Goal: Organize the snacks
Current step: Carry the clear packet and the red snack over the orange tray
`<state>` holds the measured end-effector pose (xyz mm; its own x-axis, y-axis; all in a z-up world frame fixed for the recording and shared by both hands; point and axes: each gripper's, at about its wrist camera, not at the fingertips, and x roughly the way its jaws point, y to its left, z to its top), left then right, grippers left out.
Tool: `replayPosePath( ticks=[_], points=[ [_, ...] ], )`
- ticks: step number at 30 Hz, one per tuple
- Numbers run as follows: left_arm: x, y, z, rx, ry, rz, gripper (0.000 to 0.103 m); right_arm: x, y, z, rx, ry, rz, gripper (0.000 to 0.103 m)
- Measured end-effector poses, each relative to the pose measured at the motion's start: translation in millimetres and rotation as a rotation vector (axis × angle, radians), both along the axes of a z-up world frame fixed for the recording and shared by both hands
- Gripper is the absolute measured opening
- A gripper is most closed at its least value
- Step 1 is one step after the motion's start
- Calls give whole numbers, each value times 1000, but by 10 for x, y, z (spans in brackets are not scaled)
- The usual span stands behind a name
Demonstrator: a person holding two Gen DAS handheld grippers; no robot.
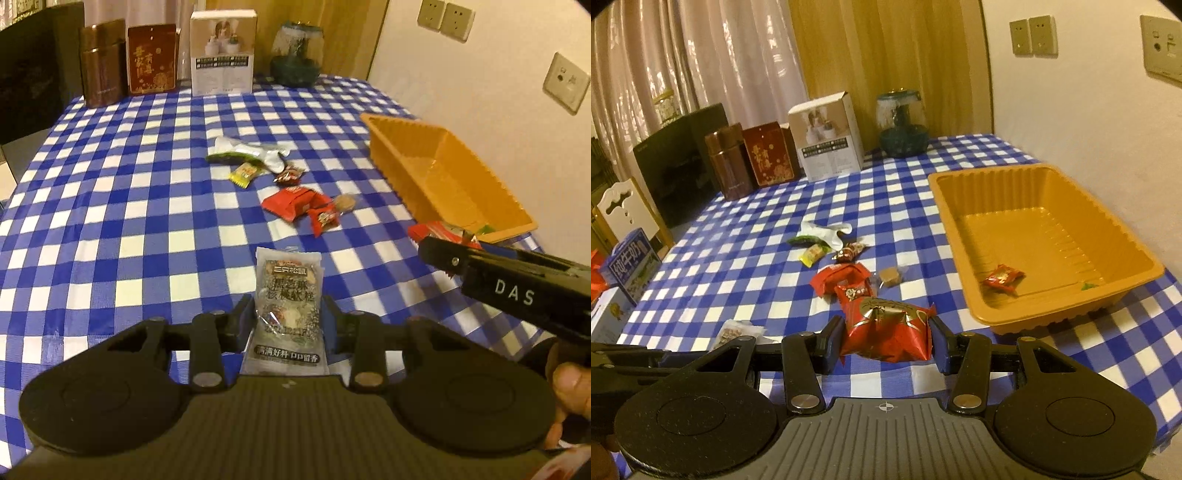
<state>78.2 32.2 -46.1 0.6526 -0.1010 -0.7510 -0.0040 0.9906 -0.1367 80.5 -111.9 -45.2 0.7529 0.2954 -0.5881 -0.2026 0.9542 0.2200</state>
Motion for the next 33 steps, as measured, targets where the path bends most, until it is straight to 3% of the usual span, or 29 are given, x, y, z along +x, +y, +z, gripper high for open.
replayPosePath(
  ticks=[16, 33],
  points=[
    [68, -405, 302, -46, -54, -48, 34, -58, -661, 255, 25, -33, -128, 49],
    [660, -1198, 389, -104, -77, -157, 34, 357, -1514, 247, 27, -27, -256, 49]
  ],
)
